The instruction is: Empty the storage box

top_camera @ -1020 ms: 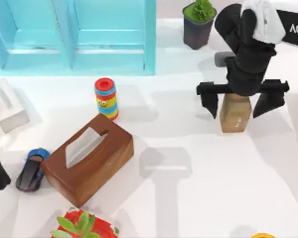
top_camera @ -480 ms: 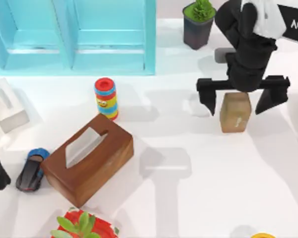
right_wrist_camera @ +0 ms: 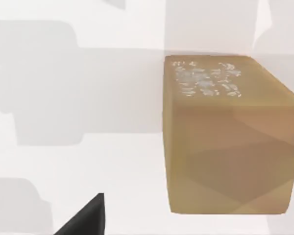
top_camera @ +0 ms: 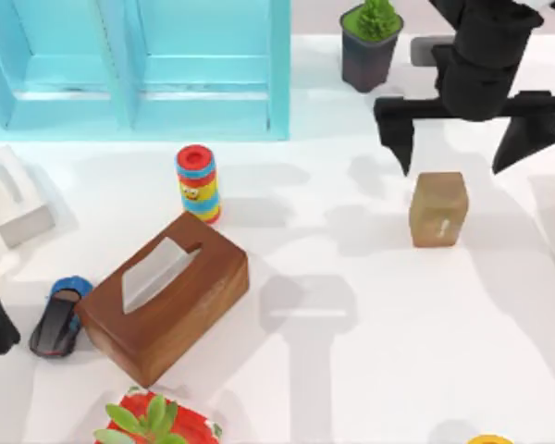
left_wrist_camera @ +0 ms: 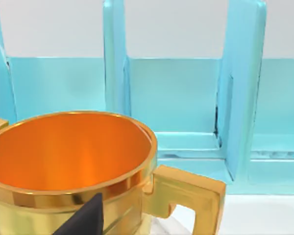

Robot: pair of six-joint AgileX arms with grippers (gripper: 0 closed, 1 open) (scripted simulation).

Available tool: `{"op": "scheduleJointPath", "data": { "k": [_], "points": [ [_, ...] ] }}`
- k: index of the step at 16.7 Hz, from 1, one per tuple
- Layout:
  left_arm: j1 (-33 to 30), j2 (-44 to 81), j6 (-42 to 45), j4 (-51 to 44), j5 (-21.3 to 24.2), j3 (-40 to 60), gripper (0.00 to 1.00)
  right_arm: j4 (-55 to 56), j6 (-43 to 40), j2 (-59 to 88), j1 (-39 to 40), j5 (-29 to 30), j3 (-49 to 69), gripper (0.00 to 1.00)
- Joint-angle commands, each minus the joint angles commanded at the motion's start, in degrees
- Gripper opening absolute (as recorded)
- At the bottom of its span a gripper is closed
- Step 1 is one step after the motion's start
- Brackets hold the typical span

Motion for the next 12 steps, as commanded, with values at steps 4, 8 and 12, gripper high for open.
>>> {"op": "scheduleJointPath", "data": {
  "k": [4, 8, 12],
  "points": [
    [0.0, 0.0, 0.0, 0.0, 0.0, 0.0, 1.0, 0.1, -0.1, 0.2, 0.0, 0.0, -0.1, 1.0],
    [0.0, 0.0, 0.0, 0.0, 0.0, 0.0, 1.0, -0.5, -6.2, -1.5, -6.2, -0.1, -1.4, 1.0],
    [0.0, 0.0, 0.0, 0.0, 0.0, 0.0, 1.0, -1.2, -20.0, -5.6, -21.6, -0.3, -4.8, 1.0]
  ]
}}
